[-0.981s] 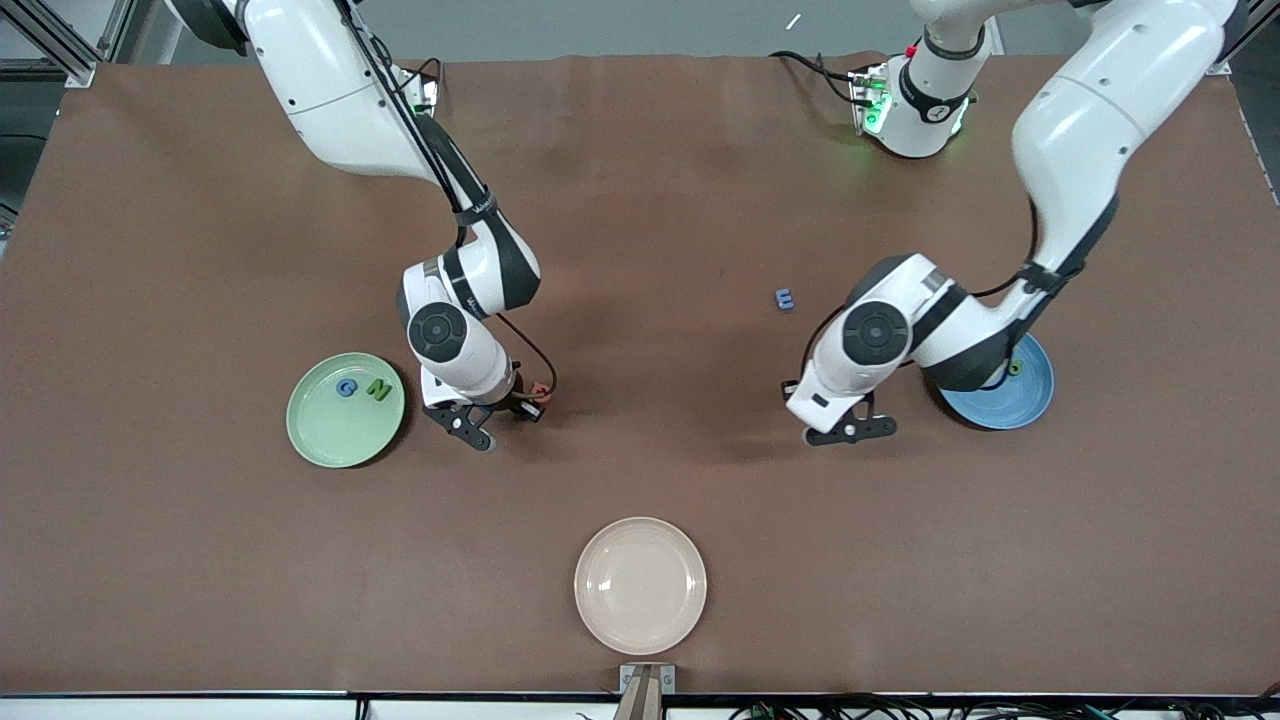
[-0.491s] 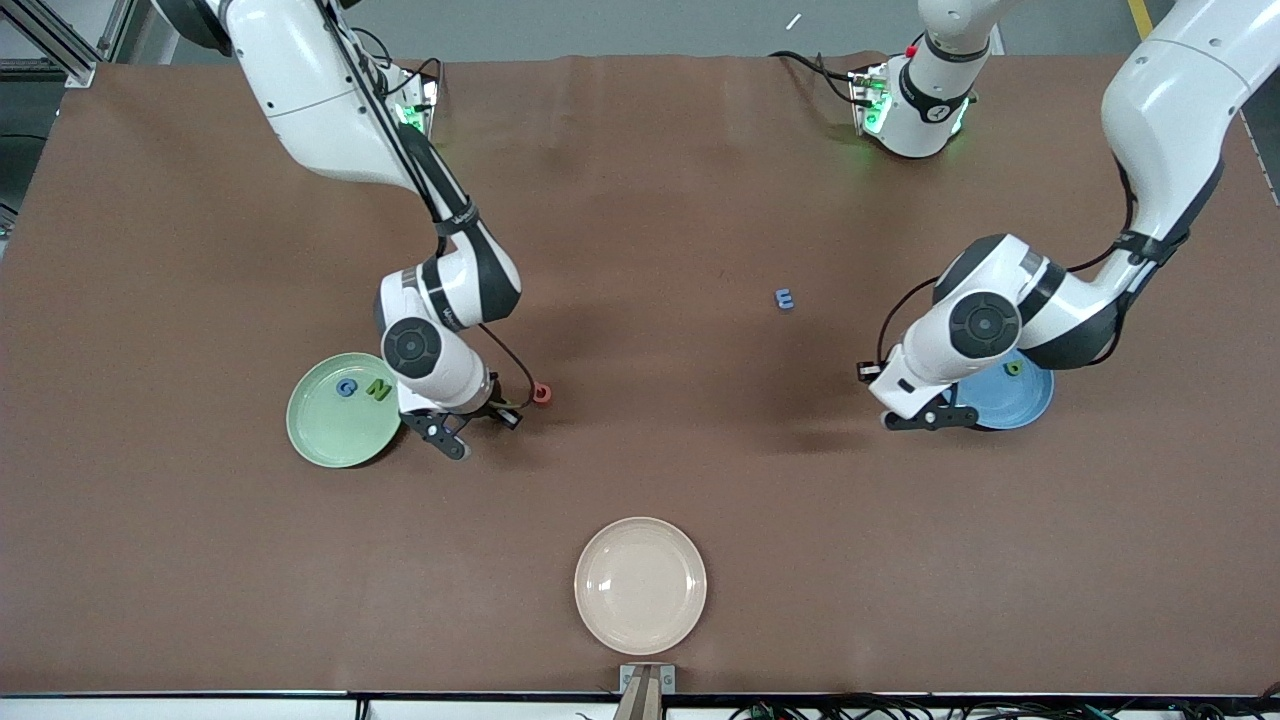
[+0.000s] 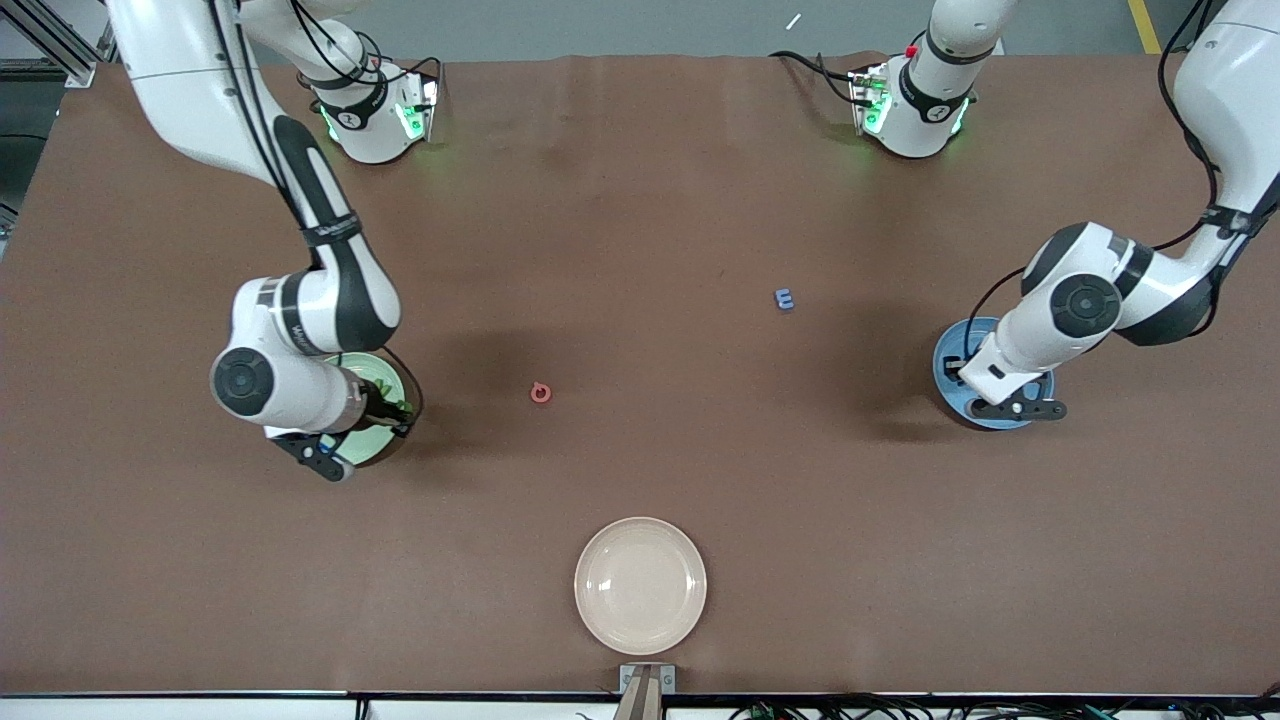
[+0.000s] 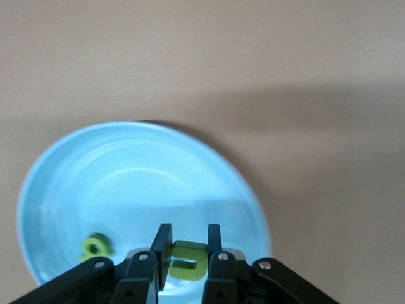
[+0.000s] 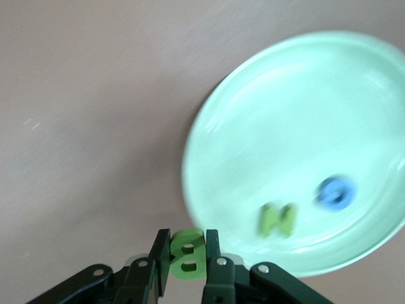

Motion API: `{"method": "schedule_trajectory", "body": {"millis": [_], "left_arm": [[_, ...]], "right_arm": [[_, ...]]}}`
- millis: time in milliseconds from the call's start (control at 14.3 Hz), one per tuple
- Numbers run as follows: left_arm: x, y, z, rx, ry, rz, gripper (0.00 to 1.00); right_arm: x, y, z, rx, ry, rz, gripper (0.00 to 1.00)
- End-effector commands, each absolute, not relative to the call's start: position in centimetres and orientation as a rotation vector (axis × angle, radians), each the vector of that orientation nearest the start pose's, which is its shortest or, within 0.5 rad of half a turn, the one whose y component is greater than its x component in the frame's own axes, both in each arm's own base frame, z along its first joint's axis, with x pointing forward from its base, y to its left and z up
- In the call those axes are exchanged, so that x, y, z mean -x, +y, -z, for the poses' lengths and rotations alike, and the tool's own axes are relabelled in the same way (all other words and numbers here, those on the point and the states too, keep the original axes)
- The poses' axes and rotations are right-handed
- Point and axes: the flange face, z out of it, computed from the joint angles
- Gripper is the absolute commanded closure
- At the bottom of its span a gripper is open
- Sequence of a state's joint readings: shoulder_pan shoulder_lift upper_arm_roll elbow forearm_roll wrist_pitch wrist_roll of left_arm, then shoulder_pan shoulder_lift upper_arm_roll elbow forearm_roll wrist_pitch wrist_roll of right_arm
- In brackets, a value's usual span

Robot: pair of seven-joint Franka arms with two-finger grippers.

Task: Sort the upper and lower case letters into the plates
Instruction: 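Place the b in the blue plate while the right gripper places B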

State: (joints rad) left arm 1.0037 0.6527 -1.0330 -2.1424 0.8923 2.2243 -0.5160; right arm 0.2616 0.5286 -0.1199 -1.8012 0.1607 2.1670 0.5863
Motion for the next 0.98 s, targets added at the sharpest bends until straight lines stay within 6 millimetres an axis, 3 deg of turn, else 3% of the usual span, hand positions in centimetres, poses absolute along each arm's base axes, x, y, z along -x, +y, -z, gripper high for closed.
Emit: {"method": "schedule_trajectory", "body": {"millis": [0,140,350,701,771,841,911], "left_arm": [[-54.6,1.3,-21.3,3.014,0.214,-0.031,0.99],[-54.8,2.5,-20.6,3.011,0.203,-0.015,0.99],[-55.5,3.7,-19.5,3.009,0.207,0.01,0.99],[-55.6,4.1,-19.3,3.005,0.212,0.018,0.97],[-55.6,4.1,-19.3,3.005,0.214,0.018,0.9],[-55.6,4.1,-19.3,3.002,0.255,0.015,0.71],[-55.7,4.1,-19.3,2.998,0.293,0.015,0.67]], "right_arm": [[-62.1,8.3,-23.2,3.075,0.777,-0.27,0.99],[-62.2,6.9,-22.5,3.07,0.808,-0.281,0.99],[-62.2,6.9,-21.6,3.071,0.815,-0.294,0.99],[-62.1,7.0,-20.4,3.067,0.828,-0.322,0.98],[-62.0,7.1,-20.3,3.069,0.826,-0.326,0.98],[-62.1,7.1,-20.0,3.068,0.828,-0.323,0.98],[-62.3,7.1,-20.0,3.066,0.827,-0.295,0.98]]}}
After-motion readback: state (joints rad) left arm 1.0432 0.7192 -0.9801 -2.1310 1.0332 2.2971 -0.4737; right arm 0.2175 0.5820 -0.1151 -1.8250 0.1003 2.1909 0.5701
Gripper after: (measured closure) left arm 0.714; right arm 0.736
